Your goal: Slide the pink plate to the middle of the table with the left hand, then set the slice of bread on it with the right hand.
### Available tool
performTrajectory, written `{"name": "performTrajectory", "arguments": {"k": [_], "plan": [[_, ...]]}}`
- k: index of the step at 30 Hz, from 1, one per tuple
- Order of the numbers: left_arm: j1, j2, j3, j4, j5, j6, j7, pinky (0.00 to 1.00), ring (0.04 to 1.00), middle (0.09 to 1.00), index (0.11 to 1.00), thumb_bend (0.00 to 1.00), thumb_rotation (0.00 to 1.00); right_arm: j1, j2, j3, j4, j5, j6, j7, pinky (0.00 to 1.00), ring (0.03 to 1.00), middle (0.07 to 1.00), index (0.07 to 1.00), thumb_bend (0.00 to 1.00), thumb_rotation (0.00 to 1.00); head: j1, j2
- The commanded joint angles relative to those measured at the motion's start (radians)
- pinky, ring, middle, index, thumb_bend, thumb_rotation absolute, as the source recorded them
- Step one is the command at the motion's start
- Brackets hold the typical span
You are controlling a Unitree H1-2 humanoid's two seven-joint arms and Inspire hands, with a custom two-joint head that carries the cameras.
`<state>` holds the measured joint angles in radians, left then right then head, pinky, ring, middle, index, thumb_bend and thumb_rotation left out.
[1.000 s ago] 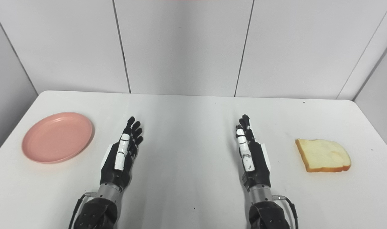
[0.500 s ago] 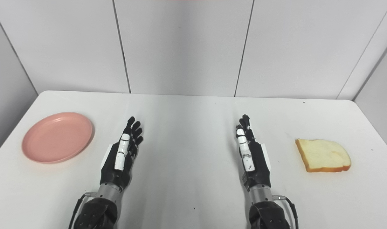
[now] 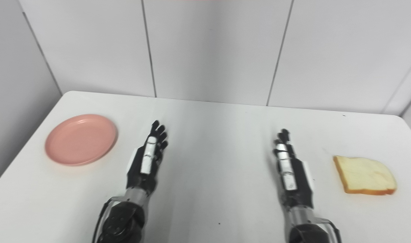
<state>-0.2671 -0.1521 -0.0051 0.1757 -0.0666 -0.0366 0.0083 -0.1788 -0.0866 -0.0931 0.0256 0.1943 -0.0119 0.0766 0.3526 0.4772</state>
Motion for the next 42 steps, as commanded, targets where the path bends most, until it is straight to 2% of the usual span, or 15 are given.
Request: {"name": "performTrajectory", "arguments": {"k": [1,5,7,10,13,15,18,26,29,32,37,42], "plan": [[-0.057,-0.008,0.014,-0.015,-0.018,-0.064,0.011,1.0,1.0,1.0,1.0,0.65,0.96,-0.021,-0.007,-0.007,-0.016,0.019,-0.06,0.021,1.0,1.0,1.0,1.0,0.58,0.9,0.004,-0.001],[-0.083,-0.006,0.044,-0.016,-0.044,-0.078,0.019,1.0,1.0,1.0,0.998,0.64,0.96,-0.014,-0.009,-0.014,-0.036,0.034,-0.03,0.024,1.0,1.0,1.0,1.0,0.56,0.91,0.046,-0.022],[-0.097,-0.001,0.058,-0.019,-0.051,-0.083,0.027,1.0,1.0,1.0,0.999,0.64,0.96,-0.015,-0.013,-0.017,-0.034,0.041,-0.024,0.027,1.0,1.0,1.0,1.0,0.59,0.89,0.067,-0.031],[-0.112,0.008,0.078,-0.028,-0.054,-0.081,0.034,1.0,1.0,1.0,1.0,0.67,0.96,-0.019,-0.012,-0.028,-0.008,0.055,-0.047,0.032,1.0,1.0,1.0,1.0,0.62,0.86,0.078,-0.037],[-0.122,0.022,0.095,-0.041,-0.057,-0.07,0.037,1.0,1.0,1.0,1.0,0.68,0.97,-0.02,-0.02,-0.028,0.013,0.046,-0.072,0.043,1.0,1.0,1.0,1.0,0.62,0.89,0.088,-0.045],[-0.127,0.029,0.104,-0.048,-0.061,-0.063,0.042,1.0,1.0,1.0,1.0,0.68,0.98,-0.024,-0.03,-0.025,0.03,0.038,-0.101,0.057,1.0,0.997,1.0,1.0,0.61,0.9,0.092,-0.048],[-0.138,0.042,0.119,-0.056,-0.072,-0.055,0.047,1.0,1.0,1.0,1.0,0.67,0.97,-0.033,-0.048,-0.018,0.055,0.025,-0.149,0.083,1.0,1.0,1.0,1.0,0.54,0.94,0.105,-0.057],[-0.158,0.082,0.141,-0.051,-0.083,-0.042,0.046,1.0,1.0,0.996,0.978,0.68,0.97,-0.055,-0.049,-0.023,0.098,0.033,-0.19,0.09,1.0,1.0,1.0,1.0,0.53,0.94,0.184,-0.105],[-0.162,0.106,0.145,-0.053,-0.078,-0.033,0.047,1.0,0.985,0.975,0.951,0.68,0.98,-0.064,-0.045,-0.027,0.119,0.043,-0.212,0.093,1.0,1.0,1.0,1.0,0.49,0.94,0.199,-0.116],[-0.156,0.151,0.139,-0.078,-0.099,0.003,0.007,1.0,0.979,0.957,0.944,0.68,0.98,-0.072,-0.042,-0.034,0.133,0.045,-0.217,0.089,1.0,1.0,1.0,1.0,0.48,0.95,0.219,-0.132],[-0.152,0.204,0.156,-0.092,-0.1,0.019,0.013,0.97,0.961,0.939,0.921,0.68,0.98,-0.079,-0.045,-0.041,0.145,0.038,-0.212,0.089,1.0,1.0,1.0,1.0,0.52,0.95,0.239,-0.143],[-0.158,0.309,0.186,-0.073,-0.111,0.032,-0.017,1.0,0.974,0.954,0.93,0.7,1.0,-0.09,-0.043,-0.045,0.168,0.033,-0.22,0.085,1.0,0.995,1.0,1.0,0.55,0.93,0.26,-0.158]]}}
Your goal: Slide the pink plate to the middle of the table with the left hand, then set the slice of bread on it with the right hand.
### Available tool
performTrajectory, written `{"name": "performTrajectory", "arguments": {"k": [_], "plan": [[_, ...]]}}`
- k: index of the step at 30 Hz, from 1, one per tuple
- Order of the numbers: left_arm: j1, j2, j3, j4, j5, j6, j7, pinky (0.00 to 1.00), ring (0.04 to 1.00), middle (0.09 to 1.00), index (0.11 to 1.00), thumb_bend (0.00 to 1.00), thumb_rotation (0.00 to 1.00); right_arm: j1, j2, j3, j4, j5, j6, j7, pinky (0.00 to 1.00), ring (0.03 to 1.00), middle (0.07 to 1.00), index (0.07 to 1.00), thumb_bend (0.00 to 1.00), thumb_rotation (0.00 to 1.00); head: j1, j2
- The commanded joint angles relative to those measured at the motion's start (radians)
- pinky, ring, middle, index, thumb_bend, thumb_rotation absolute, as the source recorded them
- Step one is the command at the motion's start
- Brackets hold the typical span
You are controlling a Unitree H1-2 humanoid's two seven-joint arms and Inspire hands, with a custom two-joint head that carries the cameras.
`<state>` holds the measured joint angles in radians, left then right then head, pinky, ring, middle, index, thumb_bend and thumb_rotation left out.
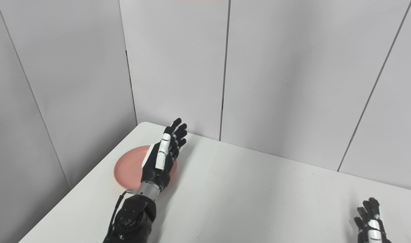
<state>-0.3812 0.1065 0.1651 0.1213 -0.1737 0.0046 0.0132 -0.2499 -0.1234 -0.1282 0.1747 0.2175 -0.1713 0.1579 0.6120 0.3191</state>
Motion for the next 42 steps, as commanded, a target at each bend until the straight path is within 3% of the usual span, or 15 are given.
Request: {"name": "performTrajectory", "arguments": {"k": [1,6,11,15,23,42], "plan": [[-0.045,0.069,0.02,-0.019,-0.01,-0.007,-0.031,1.0,0.979,0.964,0.94,0.69,1.0,-0.02,-0.006,-0.009,0.023,0.011,-0.064,0.005,1.0,0.994,1.0,1.0,0.55,0.93,0.0,0.001],[-0.049,0.14,0.056,-0.02,-0.029,0.021,-0.045,1.0,0.969,0.96,0.943,0.67,1.0,-0.03,-0.004,-0.007,0.049,0.009,-0.087,0.011,1.0,0.992,1.0,1.0,0.54,0.93,0.008,-0.009],[-0.058,0.173,0.1,-0.006,-0.044,0.034,-0.026,1.0,0.939,0.927,0.917,0.66,1.0,-0.033,0.001,-0.005,0.048,0.007,-0.086,0.004,1.0,0.988,1.0,1.0,0.56,0.93,0.007,-0.013],[-0.074,0.199,0.147,0.037,-0.064,0.014,-0.023,0.92,0.895,0.887,0.883,0.66,1.0,-0.031,0.008,-0.005,0.032,0.006,-0.078,-0.006,1.0,0.984,0.995,1.0,0.55,0.93,0.006,-0.015],[-0.095,0.255,0.191,0.137,-0.051,-0.031,-0.021,0.87,0.869,0.871,0.863,0.7,1.0,-0.03,0.008,-0.002,0.024,0.005,-0.083,-0.011,1.0,0.995,1.0,1.0,0.55,0.93,0.007,-0.015],[-0.133,0.331,0.213,0.407,-0.055,-0.172,-0.031,0.75,0.764,0.774,0.778,0.74,1.0,-0.026,0.01,-0.001,0.013,0.003,-0.085,-0.012,1.0,0.991,0.999,1.0,0.55,0.93,0.013,-0.014]]}}
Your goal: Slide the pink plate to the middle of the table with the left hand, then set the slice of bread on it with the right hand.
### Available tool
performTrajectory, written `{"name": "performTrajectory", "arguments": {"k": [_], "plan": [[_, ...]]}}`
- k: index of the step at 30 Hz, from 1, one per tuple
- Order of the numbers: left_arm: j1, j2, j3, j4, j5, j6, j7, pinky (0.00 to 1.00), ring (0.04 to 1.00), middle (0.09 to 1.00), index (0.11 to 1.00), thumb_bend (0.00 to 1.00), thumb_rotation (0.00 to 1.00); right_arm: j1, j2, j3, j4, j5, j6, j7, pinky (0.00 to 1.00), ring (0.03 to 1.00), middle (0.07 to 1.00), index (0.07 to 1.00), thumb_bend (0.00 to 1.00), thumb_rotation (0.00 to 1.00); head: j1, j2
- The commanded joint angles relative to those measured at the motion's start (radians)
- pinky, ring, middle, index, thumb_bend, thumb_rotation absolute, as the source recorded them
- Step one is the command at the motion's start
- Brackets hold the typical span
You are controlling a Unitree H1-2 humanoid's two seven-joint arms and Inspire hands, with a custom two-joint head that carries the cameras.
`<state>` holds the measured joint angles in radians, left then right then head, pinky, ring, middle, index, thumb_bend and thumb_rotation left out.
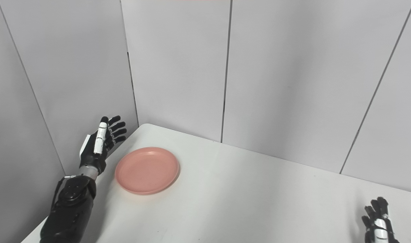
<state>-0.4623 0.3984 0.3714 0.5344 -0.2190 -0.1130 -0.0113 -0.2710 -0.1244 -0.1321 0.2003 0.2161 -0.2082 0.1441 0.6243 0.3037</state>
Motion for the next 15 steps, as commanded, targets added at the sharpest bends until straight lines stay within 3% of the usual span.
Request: {"name": "performTrajectory", "arguments": {"k": [1,15], "plan": [[-0.054,0.038,0.007,0.004,-0.011,-0.06,-0.006,0.74,0.761,0.769,0.773,0.74,1.0,-0.005,0.011,0.003,-0.011,0.005,-0.047,0.002,1.0,0.994,1.0,1.0,0.56,0.93,0.001,0.001],[-0.066,0.014,-0.01,0.123,-0.01,-0.135,0.001,0.73,0.745,0.746,0.769,0.72,1.0,0.0,0.01,0.0,-0.019,0.018,-0.049,0.009,1.0,0.985,0.997,1.0,0.55,0.92,-0.001,0.01]]}}
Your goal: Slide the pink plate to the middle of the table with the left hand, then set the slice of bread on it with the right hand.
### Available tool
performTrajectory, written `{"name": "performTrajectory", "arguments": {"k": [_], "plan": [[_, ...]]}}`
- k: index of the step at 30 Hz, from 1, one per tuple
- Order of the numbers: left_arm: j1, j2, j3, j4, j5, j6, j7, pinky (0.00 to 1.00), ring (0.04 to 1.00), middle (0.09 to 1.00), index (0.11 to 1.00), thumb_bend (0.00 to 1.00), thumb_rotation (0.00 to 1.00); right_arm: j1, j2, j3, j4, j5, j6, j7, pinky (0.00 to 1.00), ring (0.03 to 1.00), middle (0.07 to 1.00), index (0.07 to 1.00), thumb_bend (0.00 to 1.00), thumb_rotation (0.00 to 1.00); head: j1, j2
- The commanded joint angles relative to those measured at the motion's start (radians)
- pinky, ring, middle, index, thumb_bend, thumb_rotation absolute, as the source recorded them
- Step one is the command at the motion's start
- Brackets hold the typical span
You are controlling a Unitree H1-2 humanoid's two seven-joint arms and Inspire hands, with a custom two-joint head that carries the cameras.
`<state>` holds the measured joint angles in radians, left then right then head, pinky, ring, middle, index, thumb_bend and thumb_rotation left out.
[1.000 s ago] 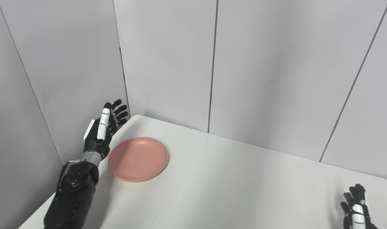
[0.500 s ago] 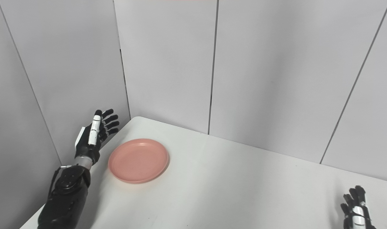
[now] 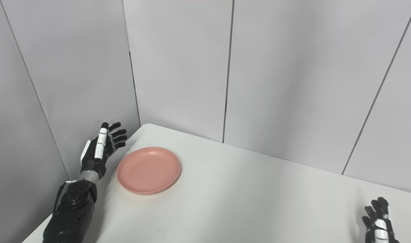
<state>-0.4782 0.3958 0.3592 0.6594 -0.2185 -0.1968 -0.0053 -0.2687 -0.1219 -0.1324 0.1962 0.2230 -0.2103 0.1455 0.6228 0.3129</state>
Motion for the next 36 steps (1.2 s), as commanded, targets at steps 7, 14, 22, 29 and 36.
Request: {"name": "performTrajectory", "arguments": {"k": [7,14,22,29,36], "plan": [[-0.051,0.001,-0.016,0.054,0.001,-0.085,-0.006,0.74,0.756,0.751,0.767,0.73,1.0,0.001,0.006,0.002,-0.025,0.005,-0.035,0.0,1.0,0.989,0.999,1.0,0.57,0.91,0.0,0.005],[-0.058,-0.006,-0.034,0.095,0.003,-0.116,-0.019,0.75,0.753,0.745,0.755,0.75,1.0,0.001,0.008,0.001,-0.025,0.005,-0.031,-0.002,1.0,0.986,0.995,1.0,0.56,0.92,-0.002,0.004],[-0.049,-0.028,-0.043,0.082,-0.017,-0.117,-0.045,0.76,0.77,0.757,0.761,0.74,1.0,0.001,0.007,0.0,-0.023,0.007,-0.032,-0.002,1.0,0.995,0.998,1.0,0.57,0.92,-0.003,0.006],[-0.039,-0.041,-0.049,0.048,-0.031,-0.103,-0.059,0.77,0.78,0.77,0.772,0.73,1.0,0.002,0.007,0.001,-0.027,0.009,-0.034,0.001,1.0,0.994,0.999,1.0,0.56,0.92,-0.004,0.009],[-0.029,-0.061,-0.055,-0.011,-0.052,-0.077,-0.07,0.78,0.79,0.779,0.78,0.7,1.0,0.003,0.006,0.001,-0.028,0.007,-0.026,-0.002,1.0,0.994,0.999,1.0,0.57,0.92,-0.005,0.01]]}}
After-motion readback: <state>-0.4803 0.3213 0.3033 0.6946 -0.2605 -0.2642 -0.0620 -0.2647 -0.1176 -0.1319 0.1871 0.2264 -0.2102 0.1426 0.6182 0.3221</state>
